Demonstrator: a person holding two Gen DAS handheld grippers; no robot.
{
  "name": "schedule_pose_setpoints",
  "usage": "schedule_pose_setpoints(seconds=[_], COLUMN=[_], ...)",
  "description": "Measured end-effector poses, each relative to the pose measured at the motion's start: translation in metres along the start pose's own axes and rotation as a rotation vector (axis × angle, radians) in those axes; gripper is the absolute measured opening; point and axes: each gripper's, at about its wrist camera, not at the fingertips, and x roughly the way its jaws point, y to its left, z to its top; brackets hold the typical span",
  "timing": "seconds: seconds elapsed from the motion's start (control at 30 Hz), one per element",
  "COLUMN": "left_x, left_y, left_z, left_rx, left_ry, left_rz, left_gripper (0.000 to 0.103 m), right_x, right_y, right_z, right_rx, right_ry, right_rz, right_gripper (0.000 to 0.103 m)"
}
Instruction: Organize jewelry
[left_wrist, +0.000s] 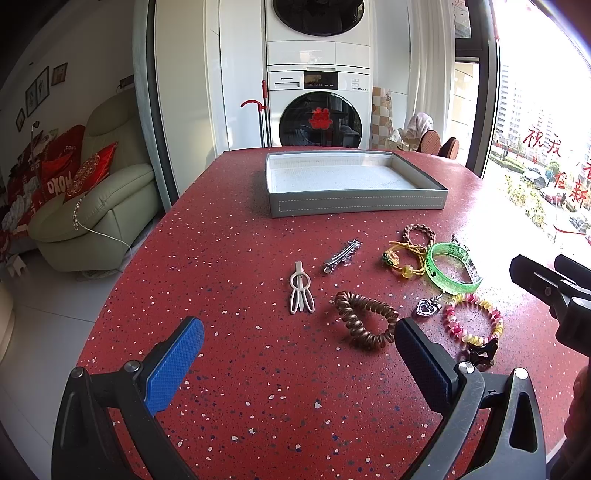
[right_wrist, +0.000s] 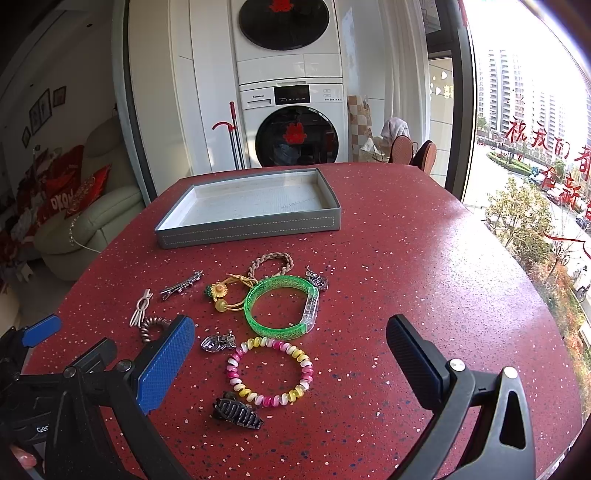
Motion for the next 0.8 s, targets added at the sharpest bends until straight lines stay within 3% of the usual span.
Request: schedule_pose_setpoints(seconds=[0.2, 0.43, 0.53, 0.8], left_x=[0.003, 0.008, 0.016, 0.060], left_y=[-0.002, 0.001, 0.010, 0.039], left_z=[-0.004, -0.001, 0.005, 0.036], left_rx=[0.000, -0.007, -0.032, -0.070], left_ry=[0.008, 0.036, 0.063, 0.159], left_rz=[-0.004, -0.014, -0.019, -0.056], left_gripper=[0.103, 0.103, 0.103, 0.103], right_x=[0.002, 0.008, 0.019, 0.048], right_y=[-0.001, -0.014, -0.017, -0.027], right_z=[-0.001, 0.001, 0.004, 0.003], right_rx=[0.006, 0.087, 0.066, 0.032], right_ry=[0.012, 0.035, 0.125, 0.291], right_rz=[0.003, 0.086, 0.082, -0.030], right_gripper=[0.103, 0.103, 0.103, 0.103])
